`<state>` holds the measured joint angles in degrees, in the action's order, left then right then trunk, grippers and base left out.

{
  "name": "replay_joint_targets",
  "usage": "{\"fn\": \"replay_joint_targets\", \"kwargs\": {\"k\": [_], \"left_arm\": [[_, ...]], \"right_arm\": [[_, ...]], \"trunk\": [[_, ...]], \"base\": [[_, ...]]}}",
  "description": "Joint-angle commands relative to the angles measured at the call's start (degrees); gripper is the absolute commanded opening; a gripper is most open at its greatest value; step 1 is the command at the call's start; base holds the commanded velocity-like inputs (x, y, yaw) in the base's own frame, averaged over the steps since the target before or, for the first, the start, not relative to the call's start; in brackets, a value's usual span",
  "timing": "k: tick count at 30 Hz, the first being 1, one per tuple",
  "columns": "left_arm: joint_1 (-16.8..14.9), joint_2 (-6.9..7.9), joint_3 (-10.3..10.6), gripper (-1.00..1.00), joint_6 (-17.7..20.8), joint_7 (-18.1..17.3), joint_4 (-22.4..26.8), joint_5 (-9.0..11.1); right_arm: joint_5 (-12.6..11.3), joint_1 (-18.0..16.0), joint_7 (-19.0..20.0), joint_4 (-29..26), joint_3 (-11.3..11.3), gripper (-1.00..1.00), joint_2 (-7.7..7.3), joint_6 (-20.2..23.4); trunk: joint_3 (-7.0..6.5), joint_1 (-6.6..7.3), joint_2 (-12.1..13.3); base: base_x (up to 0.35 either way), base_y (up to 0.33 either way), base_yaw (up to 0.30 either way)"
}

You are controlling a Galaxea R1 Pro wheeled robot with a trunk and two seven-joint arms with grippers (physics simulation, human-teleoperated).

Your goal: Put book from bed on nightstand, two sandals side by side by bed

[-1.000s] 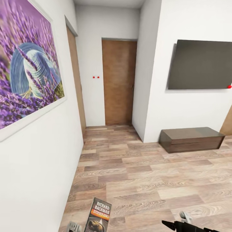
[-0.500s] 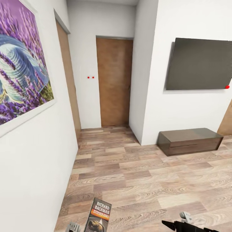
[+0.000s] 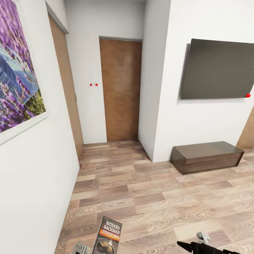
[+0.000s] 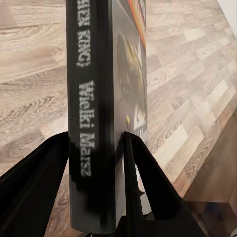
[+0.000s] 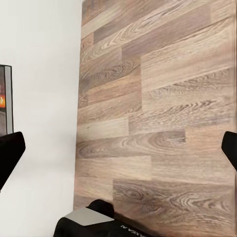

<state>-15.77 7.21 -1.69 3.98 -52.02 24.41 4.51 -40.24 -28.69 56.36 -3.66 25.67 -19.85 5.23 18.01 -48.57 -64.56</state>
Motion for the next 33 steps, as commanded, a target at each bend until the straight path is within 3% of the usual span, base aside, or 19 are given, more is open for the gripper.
{"fn": "replay_joint_targets", "kwargs": {"k": [1,21,33], "left_arm": [[-0.03,0.0,-0.16,-1.0,0.42,-0.27,0.02,0.41],[-0.03,0.0,-0.16,-1.0,0.44,-0.27,0.02,0.41],[-0.05,0.0,-0.08,-1.0,0.43,-0.27,0.02,0.41]], "right_arm": [[-0.6,-0.05,0.14,-0.03,0.35,1.0,-0.02,0.55],[-0.54,-0.05,0.07,-0.03,0.35,1.0,-0.02,0.55],[-0.54,-0.05,0.06,-0.03,0.35,1.0,-0.02,0.57]], "trunk": [[0.07,-0.04,-0.04],[0.07,-0.04,-0.04],[0.07,-0.04,-0.04]], "base": [[0.325,0.0,-0.239],[0.325,0.0,-0.288],[0.251,0.0,-0.103]]}}
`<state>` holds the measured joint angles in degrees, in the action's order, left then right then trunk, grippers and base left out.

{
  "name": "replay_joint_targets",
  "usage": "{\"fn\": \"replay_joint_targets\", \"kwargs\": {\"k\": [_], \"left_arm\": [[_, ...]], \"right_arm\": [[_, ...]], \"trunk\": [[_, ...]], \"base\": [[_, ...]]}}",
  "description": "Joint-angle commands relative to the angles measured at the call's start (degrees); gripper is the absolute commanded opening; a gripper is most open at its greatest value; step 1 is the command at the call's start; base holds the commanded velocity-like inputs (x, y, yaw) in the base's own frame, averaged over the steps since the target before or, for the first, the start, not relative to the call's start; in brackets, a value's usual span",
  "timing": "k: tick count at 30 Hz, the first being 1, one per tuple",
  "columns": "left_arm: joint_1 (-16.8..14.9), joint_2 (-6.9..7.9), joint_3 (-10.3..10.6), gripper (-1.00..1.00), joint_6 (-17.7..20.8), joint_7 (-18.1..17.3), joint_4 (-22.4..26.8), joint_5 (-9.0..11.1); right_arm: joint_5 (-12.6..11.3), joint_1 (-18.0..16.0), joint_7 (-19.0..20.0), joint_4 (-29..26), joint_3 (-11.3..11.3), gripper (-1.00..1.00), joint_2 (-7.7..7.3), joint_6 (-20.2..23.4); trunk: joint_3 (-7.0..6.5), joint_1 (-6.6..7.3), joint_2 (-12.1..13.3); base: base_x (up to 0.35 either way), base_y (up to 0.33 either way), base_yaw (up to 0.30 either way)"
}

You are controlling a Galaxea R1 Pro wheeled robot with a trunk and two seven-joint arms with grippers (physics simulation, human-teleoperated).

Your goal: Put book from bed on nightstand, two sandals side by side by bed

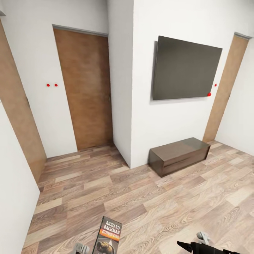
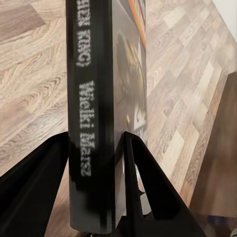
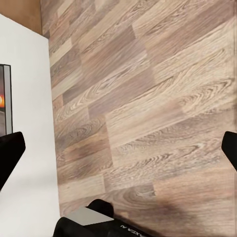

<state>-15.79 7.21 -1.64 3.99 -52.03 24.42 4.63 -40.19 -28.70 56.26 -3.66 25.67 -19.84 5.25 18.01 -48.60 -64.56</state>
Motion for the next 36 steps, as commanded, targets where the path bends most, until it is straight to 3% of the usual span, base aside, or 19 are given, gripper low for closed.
{"fn": "replay_joint_targets", "kwargs": {"k": [1,16,29,36], "left_arm": [[0.01,0.0,-0.12,-1.0,0.41,-0.27,0.01,0.28],[-0.01,0.0,-0.11,-1.0,0.41,-0.27,0.01,0.3],[0.01,-0.02,-0.11,-1.0,0.41,-0.27,0.01,0.28],[0.03,-0.05,-0.11,-1.0,0.41,-0.27,0.01,0.29]], "right_arm": [[-0.59,-0.04,0.14,-0.03,0.34,1.0,-0.02,0.55],[-0.59,-0.04,0.14,-0.03,0.34,1.0,-0.02,0.55],[-0.59,-0.04,0.14,-0.03,0.34,1.0,-0.02,0.53],[-0.59,-0.04,0.14,-0.03,0.34,1.0,-0.02,0.52]], "trunk": [[0.07,-0.01,-0.04],[0.07,-0.01,-0.04],[0.07,-0.01,-0.04],[0.07,-0.01,-0.04]], "base": [[0.027,0.0,-0.21],[0.013,0.0,-0.234],[0.285,0.0,-0.23],[0.041,0.0,-0.227]]}}
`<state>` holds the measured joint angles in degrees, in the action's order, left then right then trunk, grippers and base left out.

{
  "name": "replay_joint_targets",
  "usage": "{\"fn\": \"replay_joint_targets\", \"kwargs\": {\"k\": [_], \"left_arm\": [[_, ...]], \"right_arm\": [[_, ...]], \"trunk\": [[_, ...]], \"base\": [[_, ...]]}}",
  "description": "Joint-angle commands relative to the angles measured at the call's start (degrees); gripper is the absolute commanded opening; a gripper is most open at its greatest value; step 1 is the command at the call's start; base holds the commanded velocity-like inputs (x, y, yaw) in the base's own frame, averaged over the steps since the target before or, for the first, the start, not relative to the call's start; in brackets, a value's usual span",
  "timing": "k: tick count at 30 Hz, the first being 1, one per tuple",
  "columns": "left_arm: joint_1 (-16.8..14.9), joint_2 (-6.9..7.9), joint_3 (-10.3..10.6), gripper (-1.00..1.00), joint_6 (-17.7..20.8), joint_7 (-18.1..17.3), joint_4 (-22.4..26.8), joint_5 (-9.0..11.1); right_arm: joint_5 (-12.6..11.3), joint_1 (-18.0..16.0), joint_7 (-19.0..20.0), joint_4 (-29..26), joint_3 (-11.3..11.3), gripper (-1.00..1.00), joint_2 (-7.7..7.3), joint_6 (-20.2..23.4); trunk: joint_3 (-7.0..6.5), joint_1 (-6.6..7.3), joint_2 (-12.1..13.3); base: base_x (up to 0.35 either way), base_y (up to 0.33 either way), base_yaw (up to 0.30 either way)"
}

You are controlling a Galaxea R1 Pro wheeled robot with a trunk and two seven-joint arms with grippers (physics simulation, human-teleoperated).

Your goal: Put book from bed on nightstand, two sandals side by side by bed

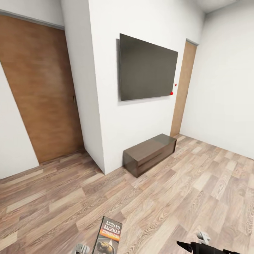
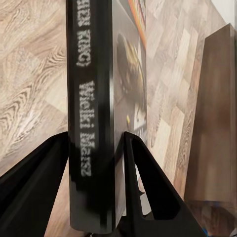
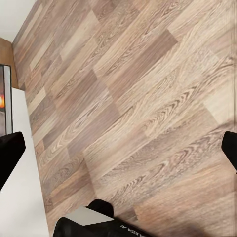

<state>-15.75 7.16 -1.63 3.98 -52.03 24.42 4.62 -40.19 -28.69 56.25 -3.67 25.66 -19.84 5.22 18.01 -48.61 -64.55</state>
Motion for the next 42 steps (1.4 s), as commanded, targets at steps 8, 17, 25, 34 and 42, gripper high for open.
{"fn": "replay_joint_targets", "kwargs": {"k": [8,17,25,34,42], "left_arm": [[-0.04,0.04,-0.12,-1.0,0.42,-0.34,0.01,0.31],[-0.04,0.02,-0.12,-1.0,0.43,-0.35,0.01,0.31],[-0.03,0.03,-0.12,-1.0,0.42,-0.36,0.01,0.31],[-0.05,0.04,-0.12,-1.0,0.42,-0.32,0.0,0.31],[-0.06,0.05,-0.12,-1.0,0.42,-0.35,0.01,0.31]], "right_arm": [[-0.59,-0.05,0.12,-0.03,0.35,1.0,-0.02,0.57],[-0.59,-0.05,0.1,-0.03,0.35,1.0,-0.02,0.55],[-0.59,-0.05,0.09,-0.03,0.35,1.0,-0.02,0.57],[-0.59,-0.05,0.09,-0.03,0.35,1.0,-0.02,0.55],[-0.59,-0.05,0.09,-0.03,0.35,1.0,-0.02,0.54]], "trunk": [[0.07,0.0,-0.05],[0.07,0.0,-0.05],[0.07,0.0,-0.05],[0.07,0.0,-0.05],[0.07,0.0,-0.05]], "base": [[0.001,0.0,-0.227],[0.0,0.0,-0.228],[0.0,0.0,-0.232],[0.0,0.0,-0.232],[0.0,0.0,-0.232]]}}
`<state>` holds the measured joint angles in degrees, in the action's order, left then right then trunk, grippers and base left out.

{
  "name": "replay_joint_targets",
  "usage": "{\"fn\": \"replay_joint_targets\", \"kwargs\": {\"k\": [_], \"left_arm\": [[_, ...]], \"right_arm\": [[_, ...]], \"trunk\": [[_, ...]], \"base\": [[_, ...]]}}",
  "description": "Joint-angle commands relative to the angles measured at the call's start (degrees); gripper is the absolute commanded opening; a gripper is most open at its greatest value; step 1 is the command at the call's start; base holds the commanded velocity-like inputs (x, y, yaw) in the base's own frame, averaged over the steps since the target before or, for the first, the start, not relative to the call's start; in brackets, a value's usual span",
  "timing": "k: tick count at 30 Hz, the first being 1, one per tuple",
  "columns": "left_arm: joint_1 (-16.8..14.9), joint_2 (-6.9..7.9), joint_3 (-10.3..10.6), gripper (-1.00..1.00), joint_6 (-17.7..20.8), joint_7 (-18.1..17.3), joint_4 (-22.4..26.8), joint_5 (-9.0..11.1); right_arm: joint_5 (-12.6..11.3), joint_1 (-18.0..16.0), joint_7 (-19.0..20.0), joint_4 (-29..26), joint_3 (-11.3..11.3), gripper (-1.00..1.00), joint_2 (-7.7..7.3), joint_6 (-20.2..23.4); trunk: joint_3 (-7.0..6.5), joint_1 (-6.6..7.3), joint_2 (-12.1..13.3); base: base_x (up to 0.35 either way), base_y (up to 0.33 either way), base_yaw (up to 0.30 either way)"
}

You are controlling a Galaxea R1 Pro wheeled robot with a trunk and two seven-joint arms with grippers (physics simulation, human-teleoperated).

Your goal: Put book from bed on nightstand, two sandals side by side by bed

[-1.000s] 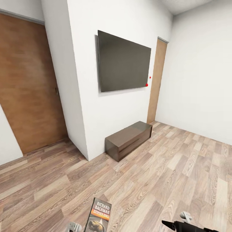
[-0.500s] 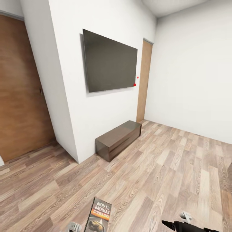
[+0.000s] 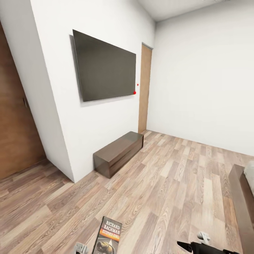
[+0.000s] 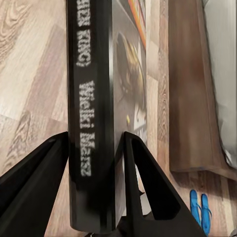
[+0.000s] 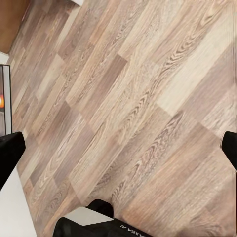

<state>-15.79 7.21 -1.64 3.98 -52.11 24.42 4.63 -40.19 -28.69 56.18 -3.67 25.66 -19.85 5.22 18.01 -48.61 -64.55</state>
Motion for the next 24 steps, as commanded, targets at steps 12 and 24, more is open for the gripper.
{"fn": "replay_joint_targets", "kwargs": {"k": [12,24], "left_arm": [[0.0,0.0,-0.22,-1.0,0.42,-0.27,0.01,0.3],[-0.01,0.0,-0.26,-1.0,0.42,-0.19,0.01,0.3]], "right_arm": [[-0.59,-0.05,0.17,-0.03,0.35,1.0,-0.02,0.53],[-0.59,-0.05,0.17,-0.03,0.35,1.0,-0.02,0.54]], "trunk": [[0.07,0.0,-0.05],[0.07,0.0,-0.05]], "base": [[0.0,0.0,-0.232],[0.013,0.0,-0.231]]}}
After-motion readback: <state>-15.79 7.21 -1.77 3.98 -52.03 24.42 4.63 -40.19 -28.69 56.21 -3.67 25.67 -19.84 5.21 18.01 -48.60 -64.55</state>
